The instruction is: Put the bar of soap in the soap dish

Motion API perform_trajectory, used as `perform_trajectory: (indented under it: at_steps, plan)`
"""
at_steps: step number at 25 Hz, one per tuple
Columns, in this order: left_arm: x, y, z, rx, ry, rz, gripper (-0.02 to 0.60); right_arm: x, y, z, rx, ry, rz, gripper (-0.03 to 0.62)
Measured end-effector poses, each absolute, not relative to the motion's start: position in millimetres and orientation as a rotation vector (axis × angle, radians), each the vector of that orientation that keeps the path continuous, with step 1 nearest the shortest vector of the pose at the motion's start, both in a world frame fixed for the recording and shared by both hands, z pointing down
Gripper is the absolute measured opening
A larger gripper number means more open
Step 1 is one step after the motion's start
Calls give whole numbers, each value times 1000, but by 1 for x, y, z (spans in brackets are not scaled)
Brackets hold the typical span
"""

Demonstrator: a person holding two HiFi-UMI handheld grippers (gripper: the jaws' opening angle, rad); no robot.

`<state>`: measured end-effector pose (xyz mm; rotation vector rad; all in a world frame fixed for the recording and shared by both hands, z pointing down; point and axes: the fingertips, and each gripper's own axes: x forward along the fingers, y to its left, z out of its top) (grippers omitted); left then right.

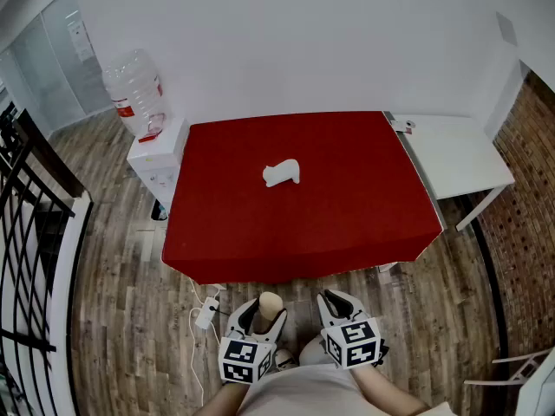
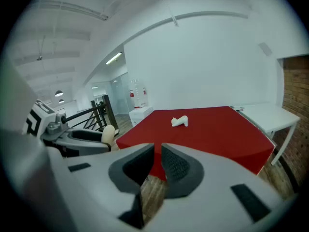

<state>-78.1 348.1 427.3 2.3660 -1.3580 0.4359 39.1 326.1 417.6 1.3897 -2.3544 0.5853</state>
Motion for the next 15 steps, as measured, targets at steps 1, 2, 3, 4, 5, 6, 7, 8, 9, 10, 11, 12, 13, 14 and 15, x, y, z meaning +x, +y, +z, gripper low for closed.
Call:
perform_trajectory:
  at_steps: [1,2,3,4,5,6,7,8,9,10,11,12,13,14,15]
  plan:
    - [-79,345,427,2366,-1356,433,259,38,323,418,1390,-2350,588,44]
    - [-80,342,427,2365,-1354,430,259,38,320,419,1390,-2347,591,44]
    - [-81,338,427,2365,-1353,429,259,37,317,420,1390,-2345,594,44]
    - [-82,334,428,2365,-1353,429,259,36,312,421,1389,-2345,596,44]
    - [-82,328,429,2365,-1354,430,259,36,307,423,1389,-2346,599,44]
    - [-83,321,430,2364,-1355,430,259,36,300,425,1389,-2346,602,44]
    - [-83,313,431,2364,-1358,430,259,36,292,427,1389,-2347,604,44]
    - [-84,303,433,2364,-1361,429,259,36,283,430,1387,-2348,606,44]
    - [-85,293,434,2363,-1365,428,259,35,272,432,1384,-2349,607,44]
    - [-86,281,436,2361,-1369,427,259,35,260,435,1381,-2350,608,44]
    - [-86,268,438,2358,-1372,425,259,35,246,436,1377,-2352,610,44]
    - [-87,254,439,2354,-1375,423,259,34,231,437,1374,-2355,610,44]
    - [-87,240,439,2352,-1379,423,259,34,216,437,1370,-2360,610,44]
    - [-87,224,440,2350,-1385,424,259,34,199,436,1365,-2366,605,44]
    - [-88,208,439,2348,-1392,424,259,34,181,434,1360,-2372,599,44]
